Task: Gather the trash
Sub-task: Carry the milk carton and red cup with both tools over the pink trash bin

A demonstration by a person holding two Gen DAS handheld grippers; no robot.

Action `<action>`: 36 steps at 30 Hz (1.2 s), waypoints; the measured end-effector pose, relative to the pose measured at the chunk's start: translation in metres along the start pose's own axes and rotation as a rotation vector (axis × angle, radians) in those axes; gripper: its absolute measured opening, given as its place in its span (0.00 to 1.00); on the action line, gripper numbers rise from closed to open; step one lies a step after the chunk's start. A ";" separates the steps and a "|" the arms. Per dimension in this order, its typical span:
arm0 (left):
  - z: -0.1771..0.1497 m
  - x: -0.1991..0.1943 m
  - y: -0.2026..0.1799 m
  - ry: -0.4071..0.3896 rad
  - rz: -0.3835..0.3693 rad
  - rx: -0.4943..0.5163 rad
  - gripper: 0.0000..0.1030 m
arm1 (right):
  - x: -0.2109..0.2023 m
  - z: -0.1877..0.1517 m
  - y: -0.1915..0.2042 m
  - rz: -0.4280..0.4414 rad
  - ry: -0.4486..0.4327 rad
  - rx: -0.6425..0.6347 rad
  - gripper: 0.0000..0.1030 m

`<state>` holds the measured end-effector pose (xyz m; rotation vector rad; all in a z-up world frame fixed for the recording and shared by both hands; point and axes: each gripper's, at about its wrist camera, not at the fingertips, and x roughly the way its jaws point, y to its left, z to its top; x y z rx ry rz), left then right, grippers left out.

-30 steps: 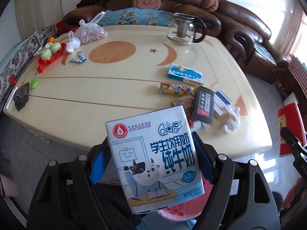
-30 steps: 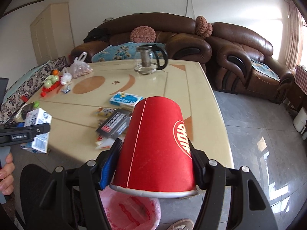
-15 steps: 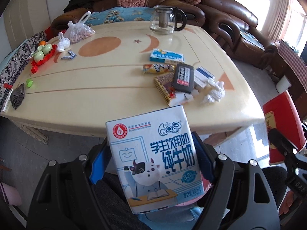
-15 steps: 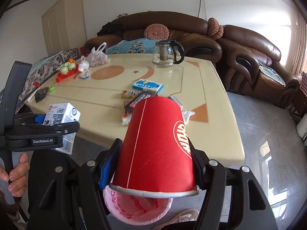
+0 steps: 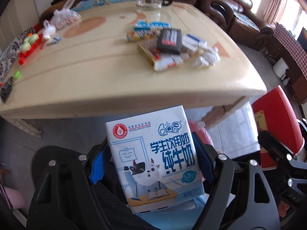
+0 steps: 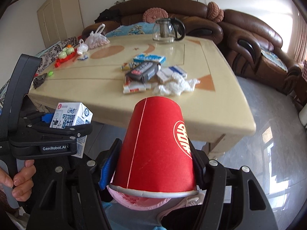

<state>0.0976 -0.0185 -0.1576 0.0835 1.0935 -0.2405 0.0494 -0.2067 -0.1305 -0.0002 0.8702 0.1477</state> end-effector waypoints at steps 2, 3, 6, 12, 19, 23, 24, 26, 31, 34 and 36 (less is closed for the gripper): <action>-0.004 0.008 -0.003 0.021 0.000 0.009 0.74 | 0.007 -0.004 -0.001 -0.005 0.014 0.002 0.62; -0.005 0.011 -0.004 0.025 0.001 0.014 0.74 | 0.011 -0.007 -0.001 -0.009 0.022 0.000 0.62; -0.009 0.020 -0.007 0.043 -0.019 0.027 0.74 | 0.022 -0.013 -0.002 -0.008 0.042 0.001 0.62; -0.015 0.052 -0.008 0.112 -0.013 0.040 0.74 | 0.054 -0.029 -0.002 0.000 0.111 -0.009 0.62; -0.023 0.101 -0.011 0.213 -0.009 0.055 0.74 | 0.097 -0.049 -0.004 0.028 0.206 -0.002 0.62; -0.028 0.122 -0.016 0.250 -0.011 0.074 0.74 | 0.119 -0.058 -0.005 0.055 0.250 0.013 0.62; -0.027 0.129 -0.019 0.263 -0.012 0.081 0.74 | 0.126 -0.061 -0.004 0.057 0.265 0.011 0.62; -0.030 0.139 -0.020 0.288 -0.019 0.082 0.74 | 0.136 -0.065 -0.003 0.058 0.287 0.007 0.62; -0.037 0.173 -0.017 0.379 -0.063 0.059 0.74 | 0.165 -0.078 -0.005 0.086 0.360 0.024 0.62; -0.042 0.195 -0.012 0.450 -0.113 0.023 0.74 | 0.183 -0.086 -0.007 0.102 0.410 0.042 0.62; -0.043 0.207 -0.011 0.477 -0.116 0.013 0.74 | 0.195 -0.091 -0.010 0.104 0.442 0.049 0.62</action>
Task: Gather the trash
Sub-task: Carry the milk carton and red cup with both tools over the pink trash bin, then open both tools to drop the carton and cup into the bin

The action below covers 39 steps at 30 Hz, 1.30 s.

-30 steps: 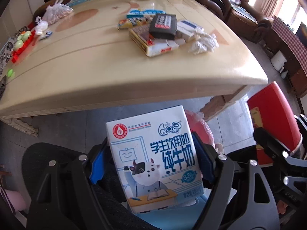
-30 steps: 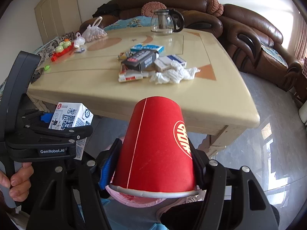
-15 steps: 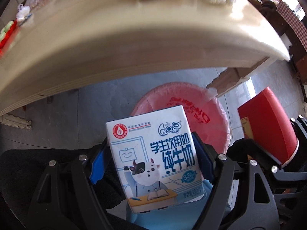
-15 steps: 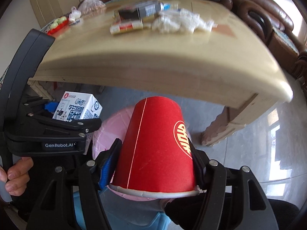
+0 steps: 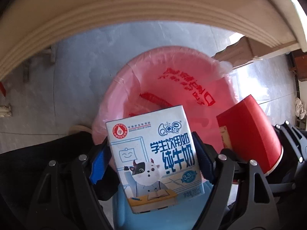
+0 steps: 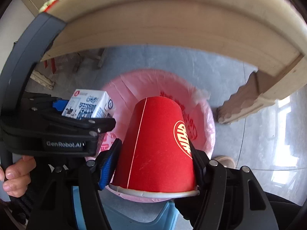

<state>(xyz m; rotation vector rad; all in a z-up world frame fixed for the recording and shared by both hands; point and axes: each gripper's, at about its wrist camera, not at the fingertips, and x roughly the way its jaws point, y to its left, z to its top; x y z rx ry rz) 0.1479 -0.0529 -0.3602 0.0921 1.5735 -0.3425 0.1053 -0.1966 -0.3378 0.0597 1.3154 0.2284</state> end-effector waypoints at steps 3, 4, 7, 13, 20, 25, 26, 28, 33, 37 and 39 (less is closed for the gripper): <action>0.006 0.015 0.001 0.043 -0.039 -0.011 0.74 | 0.018 0.001 -0.006 -0.004 0.043 0.011 0.62; 0.008 0.022 0.002 0.062 -0.057 -0.017 0.74 | 0.023 0.001 -0.008 0.000 0.057 0.018 0.62; 0.013 0.037 0.007 0.100 -0.061 -0.035 0.74 | 0.039 0.002 -0.011 0.003 0.099 0.028 0.62; 0.023 0.063 0.013 0.162 -0.066 -0.067 0.74 | 0.060 0.004 -0.015 -0.005 0.163 0.040 0.62; 0.023 0.080 0.017 0.216 -0.075 -0.084 0.74 | 0.077 0.008 -0.016 -0.020 0.189 0.050 0.64; 0.025 0.082 0.020 0.241 -0.113 -0.091 0.80 | 0.083 0.013 -0.016 -0.031 0.193 0.061 0.77; 0.024 0.083 0.018 0.243 -0.103 -0.080 0.80 | 0.085 0.013 -0.017 -0.031 0.192 0.064 0.77; 0.023 0.083 0.015 0.240 -0.078 -0.056 0.80 | 0.084 0.013 -0.019 -0.029 0.190 0.071 0.77; 0.023 0.079 0.013 0.226 -0.060 -0.044 0.81 | 0.081 0.011 -0.018 -0.032 0.185 0.066 0.77; 0.024 0.075 0.014 0.217 -0.060 -0.044 0.81 | 0.079 0.010 -0.018 -0.031 0.176 0.061 0.77; 0.024 0.072 0.014 0.209 -0.059 -0.045 0.81 | 0.077 0.010 -0.018 -0.033 0.170 0.060 0.77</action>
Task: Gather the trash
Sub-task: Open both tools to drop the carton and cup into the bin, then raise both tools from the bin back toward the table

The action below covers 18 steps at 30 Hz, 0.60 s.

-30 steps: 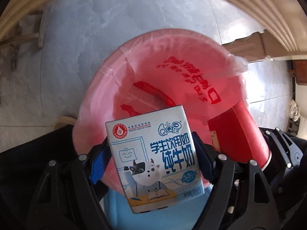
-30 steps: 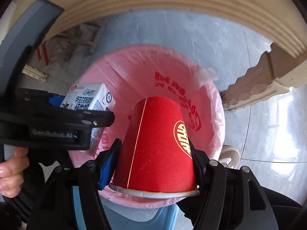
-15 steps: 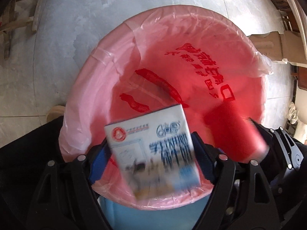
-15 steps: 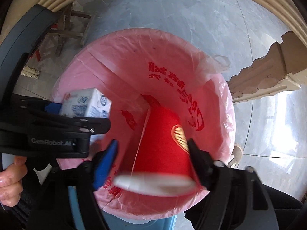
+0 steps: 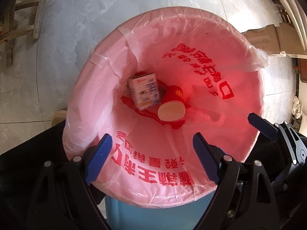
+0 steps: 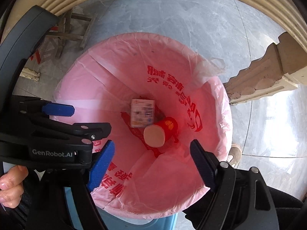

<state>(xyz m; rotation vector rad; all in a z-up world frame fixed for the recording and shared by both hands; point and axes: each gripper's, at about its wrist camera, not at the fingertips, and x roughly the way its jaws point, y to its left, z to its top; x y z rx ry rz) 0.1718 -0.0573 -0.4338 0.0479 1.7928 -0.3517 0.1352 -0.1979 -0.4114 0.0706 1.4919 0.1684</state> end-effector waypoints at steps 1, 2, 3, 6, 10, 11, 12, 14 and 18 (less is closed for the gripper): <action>0.000 -0.002 0.000 -0.008 0.000 -0.002 0.81 | -0.001 0.000 0.000 -0.001 -0.004 -0.001 0.77; -0.001 -0.004 0.000 -0.016 0.003 -0.002 0.82 | -0.003 -0.001 -0.001 -0.003 -0.009 -0.003 0.77; -0.001 -0.007 0.000 -0.022 0.006 -0.002 0.82 | -0.005 -0.002 -0.001 -0.006 -0.013 -0.005 0.77; -0.004 -0.015 -0.001 -0.046 0.012 -0.001 0.82 | -0.009 -0.004 0.000 -0.012 -0.024 -0.009 0.77; -0.011 -0.033 -0.002 -0.101 0.052 0.005 0.82 | -0.018 -0.008 -0.002 -0.022 -0.045 0.000 0.77; -0.014 -0.038 -0.002 -0.118 0.064 0.004 0.82 | -0.021 -0.009 -0.003 -0.023 -0.052 0.004 0.77; -0.016 -0.043 -0.002 -0.133 0.081 0.002 0.82 | -0.026 -0.011 -0.004 -0.025 -0.067 0.012 0.77; -0.025 -0.060 -0.001 -0.192 0.149 0.003 0.82 | -0.040 -0.015 -0.005 -0.027 -0.102 0.025 0.77; -0.056 -0.110 -0.002 -0.315 0.234 0.041 0.82 | -0.084 -0.026 -0.004 0.016 -0.189 0.044 0.79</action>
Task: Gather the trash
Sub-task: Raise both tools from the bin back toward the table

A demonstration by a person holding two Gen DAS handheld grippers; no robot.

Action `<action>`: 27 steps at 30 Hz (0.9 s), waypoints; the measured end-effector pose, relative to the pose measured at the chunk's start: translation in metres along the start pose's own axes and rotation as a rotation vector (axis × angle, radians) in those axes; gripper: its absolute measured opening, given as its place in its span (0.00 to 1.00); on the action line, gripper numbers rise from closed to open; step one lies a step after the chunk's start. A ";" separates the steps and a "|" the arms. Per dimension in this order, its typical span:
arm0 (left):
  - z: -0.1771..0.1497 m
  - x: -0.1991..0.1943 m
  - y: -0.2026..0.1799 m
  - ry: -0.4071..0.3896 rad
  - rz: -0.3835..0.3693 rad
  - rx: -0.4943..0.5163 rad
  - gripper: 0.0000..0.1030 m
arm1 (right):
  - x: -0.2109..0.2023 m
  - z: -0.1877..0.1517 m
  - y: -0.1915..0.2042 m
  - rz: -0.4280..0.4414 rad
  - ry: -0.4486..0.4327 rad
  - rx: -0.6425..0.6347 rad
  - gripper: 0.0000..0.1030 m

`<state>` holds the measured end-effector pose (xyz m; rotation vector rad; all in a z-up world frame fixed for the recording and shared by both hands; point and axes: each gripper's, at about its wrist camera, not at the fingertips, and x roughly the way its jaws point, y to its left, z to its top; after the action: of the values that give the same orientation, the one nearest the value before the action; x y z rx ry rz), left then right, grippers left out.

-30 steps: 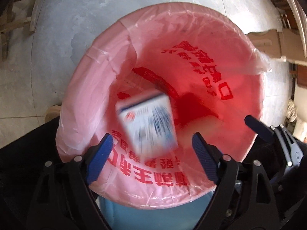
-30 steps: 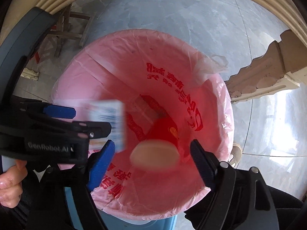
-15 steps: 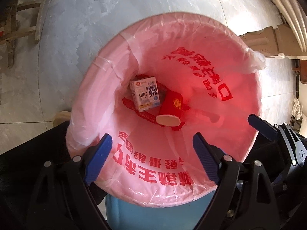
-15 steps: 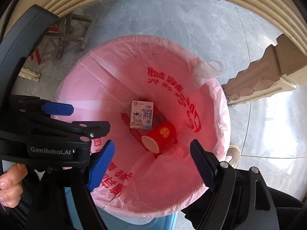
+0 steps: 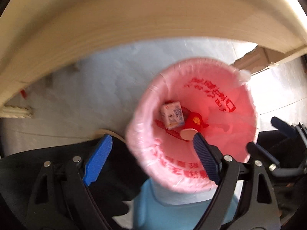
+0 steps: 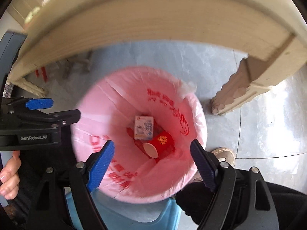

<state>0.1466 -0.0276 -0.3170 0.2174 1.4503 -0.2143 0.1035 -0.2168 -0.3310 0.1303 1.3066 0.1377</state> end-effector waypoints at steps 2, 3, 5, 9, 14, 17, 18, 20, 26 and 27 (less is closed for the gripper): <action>-0.004 -0.028 0.005 -0.044 0.018 0.019 0.82 | -0.031 -0.001 0.001 0.039 -0.053 0.013 0.79; -0.004 -0.043 0.007 -0.064 0.030 0.031 0.82 | -0.043 0.000 0.001 0.049 -0.071 0.015 0.80; -0.003 -0.080 0.012 -0.105 0.051 0.054 0.83 | -0.075 0.005 0.003 0.059 -0.125 0.010 0.80; 0.012 -0.148 0.021 -0.165 0.096 0.092 0.87 | -0.161 0.029 0.002 0.075 -0.288 0.003 0.91; 0.039 -0.235 0.026 -0.279 0.032 0.082 0.91 | -0.249 0.063 -0.002 0.080 -0.437 -0.027 0.93; 0.051 -0.274 0.019 -0.342 0.007 0.093 0.93 | -0.288 0.082 -0.006 0.104 -0.492 -0.043 0.93; 0.054 -0.286 0.015 -0.363 0.005 0.104 0.94 | -0.298 0.088 -0.006 0.100 -0.503 -0.050 0.93; 0.060 -0.305 0.008 -0.393 0.008 0.127 0.94 | -0.313 0.097 -0.004 0.095 -0.519 -0.066 0.93; 0.083 -0.323 -0.005 -0.391 -0.015 0.165 0.94 | -0.329 0.114 -0.002 0.103 -0.525 -0.098 0.93; 0.087 -0.323 -0.006 -0.383 -0.019 0.166 0.94 | -0.331 0.118 -0.002 0.102 -0.526 -0.102 0.93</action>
<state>0.1927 -0.0531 0.0133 0.2810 1.0555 -0.3711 0.1327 -0.2782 0.0136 0.1350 0.7669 0.2392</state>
